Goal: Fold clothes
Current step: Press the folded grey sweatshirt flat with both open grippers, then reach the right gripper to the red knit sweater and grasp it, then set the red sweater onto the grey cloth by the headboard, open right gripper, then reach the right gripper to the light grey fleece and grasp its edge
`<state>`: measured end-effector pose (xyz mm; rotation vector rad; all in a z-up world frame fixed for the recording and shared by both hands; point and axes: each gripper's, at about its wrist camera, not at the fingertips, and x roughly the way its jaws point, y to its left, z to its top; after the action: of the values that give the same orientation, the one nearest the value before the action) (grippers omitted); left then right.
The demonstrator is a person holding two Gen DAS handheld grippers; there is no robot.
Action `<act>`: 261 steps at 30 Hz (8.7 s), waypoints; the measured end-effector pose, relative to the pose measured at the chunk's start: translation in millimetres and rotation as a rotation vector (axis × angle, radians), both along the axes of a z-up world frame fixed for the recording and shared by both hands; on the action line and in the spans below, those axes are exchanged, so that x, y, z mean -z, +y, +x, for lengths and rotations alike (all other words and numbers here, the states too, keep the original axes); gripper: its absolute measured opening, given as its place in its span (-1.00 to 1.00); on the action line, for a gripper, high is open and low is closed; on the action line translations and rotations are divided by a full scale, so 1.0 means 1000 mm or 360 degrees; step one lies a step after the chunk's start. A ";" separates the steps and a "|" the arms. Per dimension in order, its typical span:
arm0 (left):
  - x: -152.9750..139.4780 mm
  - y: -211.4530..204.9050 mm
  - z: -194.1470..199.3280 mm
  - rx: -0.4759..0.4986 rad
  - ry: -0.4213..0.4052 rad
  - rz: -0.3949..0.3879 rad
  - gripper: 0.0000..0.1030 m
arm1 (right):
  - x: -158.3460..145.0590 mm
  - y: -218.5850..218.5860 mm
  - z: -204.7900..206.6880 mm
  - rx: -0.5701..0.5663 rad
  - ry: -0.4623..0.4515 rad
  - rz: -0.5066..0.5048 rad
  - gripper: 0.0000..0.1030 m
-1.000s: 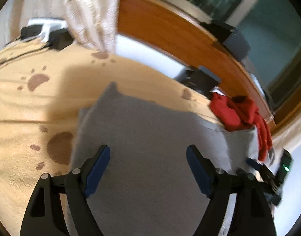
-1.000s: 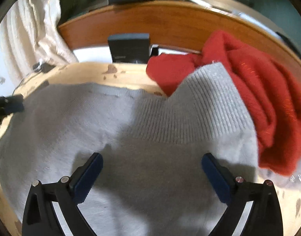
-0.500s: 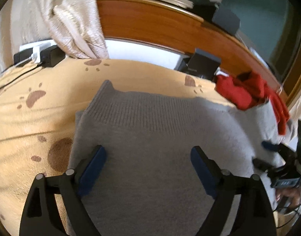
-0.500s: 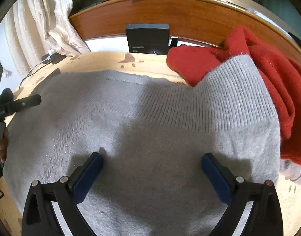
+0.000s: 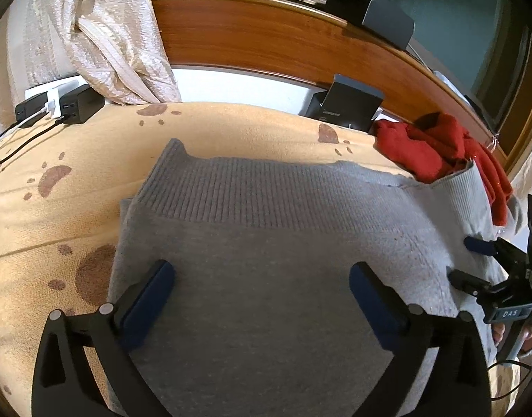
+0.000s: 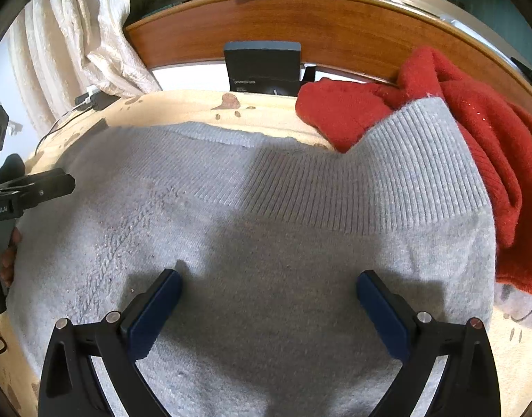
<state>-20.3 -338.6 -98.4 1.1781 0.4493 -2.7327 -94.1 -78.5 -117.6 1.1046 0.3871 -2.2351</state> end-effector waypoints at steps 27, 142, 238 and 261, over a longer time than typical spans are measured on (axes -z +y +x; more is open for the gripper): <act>0.000 -0.004 0.002 0.0016 0.0014 0.0053 0.99 | -0.004 0.196 0.005 0.0480 -0.0357 -0.1004 0.99; 0.001 -0.031 -0.003 -0.0175 0.0139 0.0317 0.99 | -0.021 0.086 -0.163 0.0615 0.0306 0.0320 -0.72; -0.012 0.048 -0.012 0.0211 -0.0151 0.0555 0.99 | 0.002 0.246 0.099 0.0381 -0.0654 -0.1027 0.36; -0.011 0.055 -0.010 0.0237 -0.0129 0.0610 0.99 | 0.011 0.216 0.092 0.0983 -0.0603 -0.1175 0.35</act>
<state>-30.1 -283.2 -87.5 1.4551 0.9435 -2.7877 -2.1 137.7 -129.0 1.2682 -0.9816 -2.2481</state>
